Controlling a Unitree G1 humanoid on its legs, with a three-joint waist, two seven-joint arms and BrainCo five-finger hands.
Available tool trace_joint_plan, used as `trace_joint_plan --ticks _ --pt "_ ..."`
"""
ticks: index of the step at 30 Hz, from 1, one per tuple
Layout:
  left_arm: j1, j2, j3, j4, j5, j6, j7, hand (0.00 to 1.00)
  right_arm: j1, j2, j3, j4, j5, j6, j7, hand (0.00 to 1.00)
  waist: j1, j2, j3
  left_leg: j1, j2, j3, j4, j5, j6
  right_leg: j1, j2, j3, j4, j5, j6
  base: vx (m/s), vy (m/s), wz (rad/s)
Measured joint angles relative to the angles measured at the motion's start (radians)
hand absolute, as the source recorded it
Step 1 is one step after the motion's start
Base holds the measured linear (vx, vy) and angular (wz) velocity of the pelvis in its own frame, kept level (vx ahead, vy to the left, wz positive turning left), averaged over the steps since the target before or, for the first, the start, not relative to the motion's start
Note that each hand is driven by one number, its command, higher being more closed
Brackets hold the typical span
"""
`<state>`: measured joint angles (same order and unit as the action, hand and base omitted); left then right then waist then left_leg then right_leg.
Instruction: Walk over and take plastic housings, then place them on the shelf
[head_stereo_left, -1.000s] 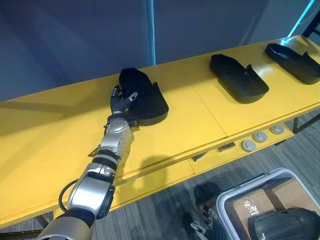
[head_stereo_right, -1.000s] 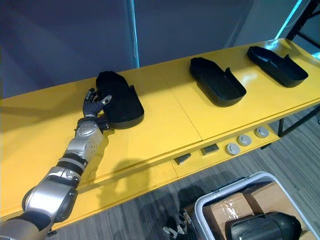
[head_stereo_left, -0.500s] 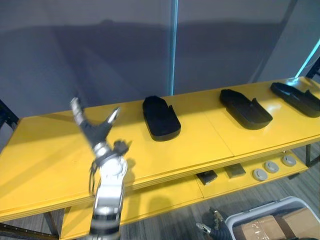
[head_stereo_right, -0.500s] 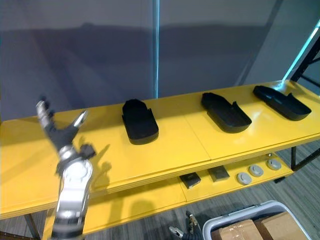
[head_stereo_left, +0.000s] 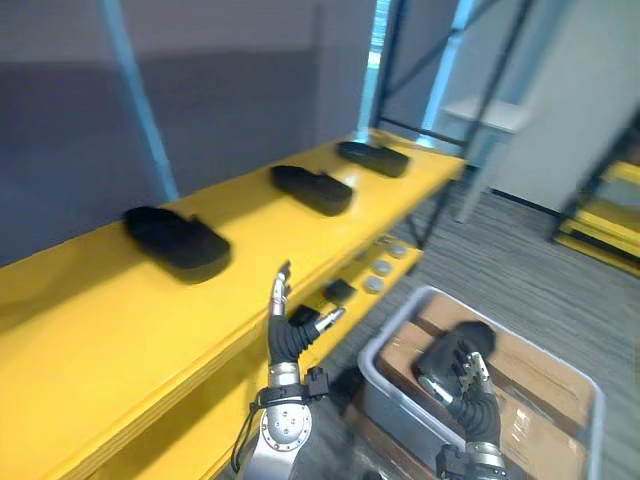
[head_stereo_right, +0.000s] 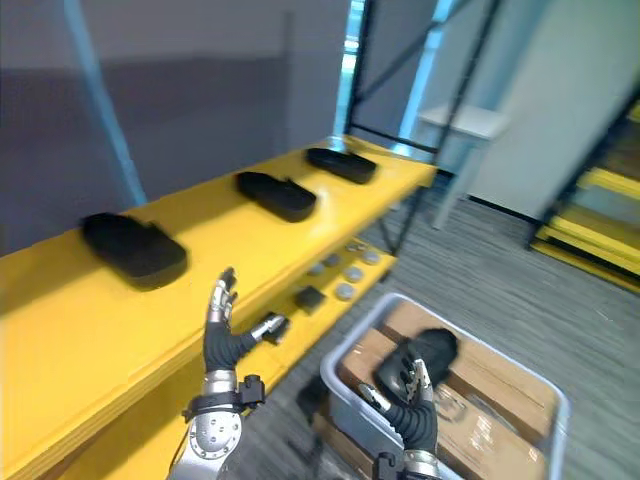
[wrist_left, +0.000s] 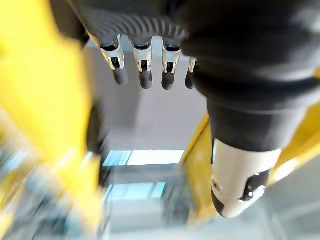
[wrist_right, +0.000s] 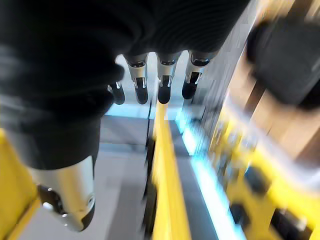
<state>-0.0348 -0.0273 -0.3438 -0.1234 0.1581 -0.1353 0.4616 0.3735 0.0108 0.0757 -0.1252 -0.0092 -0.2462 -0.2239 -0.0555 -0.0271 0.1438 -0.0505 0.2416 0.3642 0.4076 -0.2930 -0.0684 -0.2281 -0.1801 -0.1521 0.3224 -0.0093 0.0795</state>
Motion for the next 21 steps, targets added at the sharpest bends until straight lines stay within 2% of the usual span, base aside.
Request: trace_joint_plan --ticks 2,3,4,5,6,7,8,9,10,11,12,13,14,15,16,17,18,20,21 --pt "-0.013 -0.001 -0.001 0.029 -0.02 0.001 -0.017 0.0 -0.022 0.0 -0.015 0.055 -0.011 0.003 -0.002 0.0 -0.014 0.006 0.028 0.003 0.014 0.024 -0.008 0.015 -0.026 -0.015 0.002 -0.025 0.02 -0.02 0.014 -0.03 -0.237 -0.67" --pt "-0.014 -0.002 -0.017 0.057 -0.038 0.003 -0.037 0.0 -0.027 0.001 -0.045 0.107 -0.02 0.01 -0.005 0.0 -0.027 0.023 0.029 0.025 0.013 0.034 -0.067 0.036 -0.041 -0.014 0.042 -0.017 -0.029 -0.01 0.013 -0.03 -0.194 -0.36" --pt "-0.013 -0.001 -0.019 0.059 -0.04 0.003 -0.038 0.0 -0.031 -0.002 -0.048 0.115 -0.022 0.011 -0.006 0.0 -0.027 0.028 0.027 0.03 0.019 0.04 -0.078 0.04 -0.037 -0.011 0.052 -0.016 -0.049 -0.011 0.021 -0.02 -0.215 -0.65" --pt "-0.013 -0.004 -0.032 0.068 -0.041 0.001 -0.048 0.0 -0.037 -0.015 -0.063 0.13 -0.036 0.012 -0.011 0.0 -0.025 0.055 0.024 0.052 0.058 0.077 -0.119 0.061 -0.042 0.019 0.078 -0.061 -0.122 -0.019 0.019 -0.01 -0.119 -0.6" --pt "-0.014 -0.004 -0.036 0.07 -0.044 -0.001 -0.054 0.0 -0.04 -0.018 -0.067 0.134 -0.037 0.013 -0.012 0.0 -0.022 0.058 0.024 0.064 0.066 0.096 -0.138 0.069 -0.043 0.02 0.082 -0.087 -0.129 -0.017 0.017 -0.01 -0.123 -0.86" --pt "-0.015 -0.003 -0.035 0.084 -0.065 -0.008 -0.06 0.0 -0.05 -0.016 -0.068 0.145 -0.037 0.013 -0.014 0.0 -0.015 0.055 0.025 0.086 0.077 0.129 -0.152 0.075 -0.049 0.012 0.09 -0.11 -0.129 0.0 -0.005 -0.01 -0.112 -0.79" --pt "-0.016 -0.003 -0.033 0.124 -0.086 -0.009 -0.064 0.0 -0.053 -0.015 -0.069 0.158 -0.038 0.013 -0.022 0.0 -0.019 0.065 0.028 0.112 0.097 0.147 -0.157 0.077 -0.046 0.017 0.118 -0.103 -0.133 0.017 -0.03 0.01 -0.133 -0.69" --pt "-0.014 -0.004 -0.031 0.148 -0.094 -0.01 -0.067 0.0 -0.056 -0.015 -0.064 0.167 -0.038 0.013 -0.028 0.0 -0.02 0.073 0.029 0.127 0.109 0.159 -0.152 0.088 -0.046 0.02 0.131 -0.1 -0.132 0.016 -0.032 0.1 -0.228 -0.64" --pt "-0.01 -0.01 -0.001 0.225 -0.098 -0.009 -0.071 0.0 -0.082 -0.016 -0.051 0.213 -0.038 0.016 -0.034 0.0 -0.022 0.078 0.033 0.097 0.144 0.141 -0.056 0.116 -0.01 0.019 0.155 -0.076 -0.135 0.013 -0.063 0.09 -0.165 -0.53" --pt "-0.01 -0.012 0.016 0.257 -0.098 -0.007 -0.069 0.0 -0.095 -0.016 -0.045 0.232 -0.039 0.019 -0.034 0.0 -0.022 0.078 0.034 0.069 0.154 0.117 0.001 0.13 0.012 0.022 0.162 -0.066 -0.144 0.019 -0.072 0.17 -0.259 -0.63" --pt "-0.009 -0.013 0.055 0.324 -0.094 0.005 -0.058 0.0 -0.124 -0.018 -0.037 0.259 -0.041 0.034 -0.039 0.0 -0.023 0.081 0.046 -0.016 0.164 0.005 0.154 0.163 0.061 0.045 0.166 -0.042 -0.18 0.043 -0.097 0.14 -0.158 -0.53" --pt "-0.005 -0.01 0.085 0.364 -0.092 0.011 -0.047 0.0 -0.153 -0.021 -0.034 0.286 -0.041 0.043 -0.053 0.0 -0.017 0.075 0.069 -0.072 0.115 -0.122 0.228 0.116 -0.002 0.064 0.16 -0.018 -0.203 0.05 -0.101 0.16 -0.167 -0.62" --pt "0.008 -0.01 0.103 0.386 -0.072 0.014 -0.033 0.0 -0.173 -0.027 -0.034 0.305 -0.042 0.051 -0.063 0.0 -0.004 0.076 0.074 -0.099 0.067 -0.191 0.231 0.085 -0.049 0.07 0.156 0.006 -0.215 0.055 -0.101 0.09 -0.038 -0.56" --pt "0.022 -0.01 0.113 0.396 -0.056 0.017 -0.029 0.0 -0.183 -0.031 -0.035 0.313 -0.044 0.055 -0.071 0.0 0.004 0.078 0.076 -0.112 0.039 -0.233 0.214 0.071 -0.068 0.073 0.156 0.017 -0.224 0.058 -0.102 0.11 0.0 -0.56" --pt "0.052 -0.008 0.133 0.404 -0.024 0.022 -0.018 0.0 -0.209 -0.035 -0.036 0.341 -0.054 0.06 -0.087 0.0 0.019 0.075 0.081 -0.126 -0.01 -0.293 0.141 0.058 -0.079 0.079 0.157 0.035 -0.243 0.064 -0.101 0.11 0.018 -0.37" --pt "0.078 0.0 0.148 0.417 0.005 0.022 -0.005 0.0 -0.244 -0.035 -0.041 0.373 -0.061 0.07 -0.106 0.0 0.022 0.083 0.091 -0.141 -0.039 -0.332 0.055 0.055 -0.082 0.093 0.159 0.033 -0.258 0.066 -0.099 0.12 0.036 -0.23" --pt "0.084 0.002 0.158 0.43 0.02 0.021 -0.001 0.0 -0.27 -0.034 -0.048 0.394 -0.069 0.073 -0.115 0.0 0.023 0.08 0.102 -0.147 -0.047 -0.34 0.012 0.062 -0.072 0.096 0.16 0.032 -0.263 0.068 -0.097 0.09 0.082 -0.05" --pt "0.088 0.008 0.183 0.479 0.047 0.02 0.022 0.0 -0.408 -0.044 -0.094 0.458 -0.079 0.079 -0.159 0.0 0.034 0.108 0.151 -0.191 -0.058 -0.344 -0.084 0.135 -0.029 0.075 0.173 0.032 -0.264 0.077 -0.082 0.06 0.139 -0.19" --pt "0.079 0.021 0.182 0.514 0.075 0.021 0.033 0.0 -0.502 -0.054 -0.127 0.494 -0.087 0.084 -0.193 0.0 0.05 0.114 0.186 -0.219 -0.064 -0.351 -0.089 0.185 -0.036 0.05 0.175 0.046 -0.262 0.085 -0.07 0.01 0.203 -0.24"
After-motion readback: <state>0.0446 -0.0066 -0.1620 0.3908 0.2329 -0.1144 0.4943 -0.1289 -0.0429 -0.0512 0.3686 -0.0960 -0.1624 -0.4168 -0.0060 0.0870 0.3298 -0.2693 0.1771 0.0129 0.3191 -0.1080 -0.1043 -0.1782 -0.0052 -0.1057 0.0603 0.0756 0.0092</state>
